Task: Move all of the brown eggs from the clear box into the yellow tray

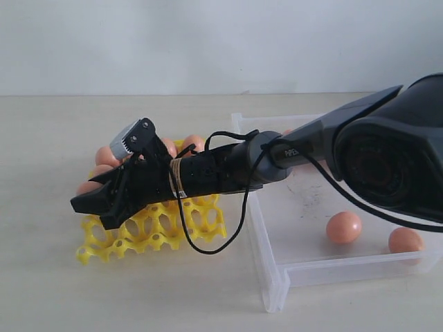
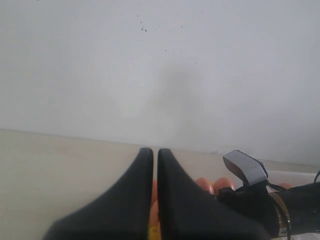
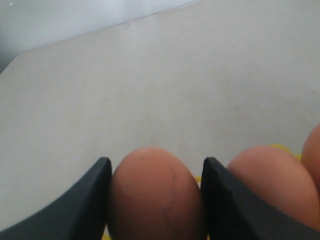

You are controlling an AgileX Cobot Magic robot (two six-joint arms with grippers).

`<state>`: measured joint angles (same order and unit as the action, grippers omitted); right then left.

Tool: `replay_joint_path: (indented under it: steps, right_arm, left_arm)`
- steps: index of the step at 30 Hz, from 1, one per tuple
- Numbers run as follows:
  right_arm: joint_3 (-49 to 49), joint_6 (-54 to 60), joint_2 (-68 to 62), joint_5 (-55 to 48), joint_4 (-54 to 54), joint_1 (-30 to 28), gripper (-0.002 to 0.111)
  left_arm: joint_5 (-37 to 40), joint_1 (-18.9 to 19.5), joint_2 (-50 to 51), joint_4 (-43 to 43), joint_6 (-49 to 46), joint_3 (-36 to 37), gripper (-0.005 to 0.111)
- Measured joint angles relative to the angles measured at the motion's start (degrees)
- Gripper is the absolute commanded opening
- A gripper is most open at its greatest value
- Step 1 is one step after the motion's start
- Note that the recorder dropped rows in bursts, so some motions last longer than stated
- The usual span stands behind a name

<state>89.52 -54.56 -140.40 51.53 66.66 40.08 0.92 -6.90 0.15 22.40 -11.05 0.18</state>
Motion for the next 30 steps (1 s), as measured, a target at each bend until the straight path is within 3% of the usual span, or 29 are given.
replay_joint_path:
  steps: [26,30]
  right_arm:
    - [0.0,-4.1,1.4,-3.2,4.5,0.0,0.046]
    - [0.0,-4.9,1.4,-3.2,4.6,0.0,0.077]
  left_arm:
    - [0.0,0.0,0.0,0.0,0.0,0.0,0.004]
    - [0.0,0.0,0.0,0.0,0.0,0.0,0.004]
